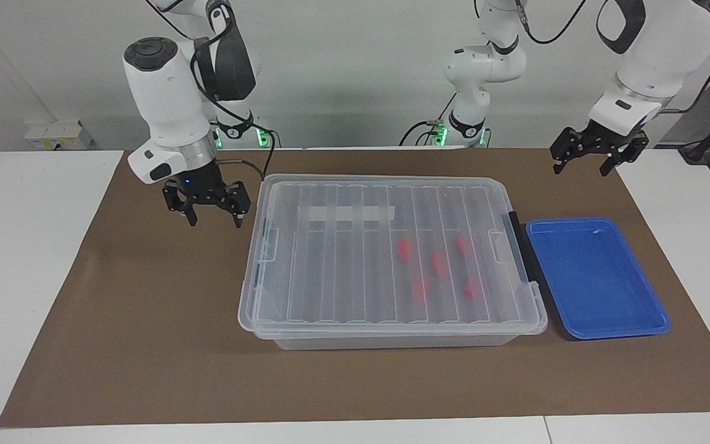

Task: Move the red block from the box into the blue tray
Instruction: 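Reach the right gripper to the clear lid's edge nearest it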

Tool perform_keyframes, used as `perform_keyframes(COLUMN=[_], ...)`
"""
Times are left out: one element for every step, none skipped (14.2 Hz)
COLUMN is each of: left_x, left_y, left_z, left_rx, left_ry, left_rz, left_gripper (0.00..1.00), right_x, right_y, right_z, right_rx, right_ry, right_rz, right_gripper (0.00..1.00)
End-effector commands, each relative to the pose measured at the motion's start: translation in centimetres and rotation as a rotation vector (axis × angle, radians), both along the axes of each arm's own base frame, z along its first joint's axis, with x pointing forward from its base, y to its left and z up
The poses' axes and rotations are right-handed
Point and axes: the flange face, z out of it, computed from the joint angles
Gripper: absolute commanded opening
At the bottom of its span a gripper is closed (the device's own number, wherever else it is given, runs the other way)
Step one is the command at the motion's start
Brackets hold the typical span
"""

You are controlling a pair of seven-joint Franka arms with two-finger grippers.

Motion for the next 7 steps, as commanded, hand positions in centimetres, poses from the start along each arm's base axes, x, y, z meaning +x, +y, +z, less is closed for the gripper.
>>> perform_keyframes(left_x=[-0.6,-0.6,-0.6,-0.6,-0.6,-0.6,-0.6], left_y=[0.2,0.2,0.2,0.2,0.2,0.2,0.2], left_z=[0.1,0.1,0.1,0.1,0.1,0.1,0.1], left_rx=[0.012,0.012,0.012,0.012,0.012,0.012,0.012], left_ry=[0.002,0.002,0.002,0.004,0.002,0.002,0.002], left_rz=[-0.001,-0.001,-0.001,-0.003,-0.001,-0.001,-0.001], left_gripper=[1.00,1.00,1.00,1.00,1.00,1.00,1.00], right_x=[0.7,0.7,0.8,0.7,0.5,0.4,0.4], right_y=[1.8,2.1,2.1,2.1,2.0,2.0,2.0], right_z=[-2.4,-2.6,-2.9,-3.2,-3.5,-3.7,-3.8], right_rx=[0.015,0.016,0.015,0.012,0.010,0.009,0.006], right_ry=[0.007,0.005,0.010,0.017,0.023,0.027,0.030], right_rz=[-0.024,-0.021,-0.020,-0.019,-0.019,-0.019,-0.017], right_gripper=[0.98,0.98,0.98,0.97,0.97,0.97,0.97])
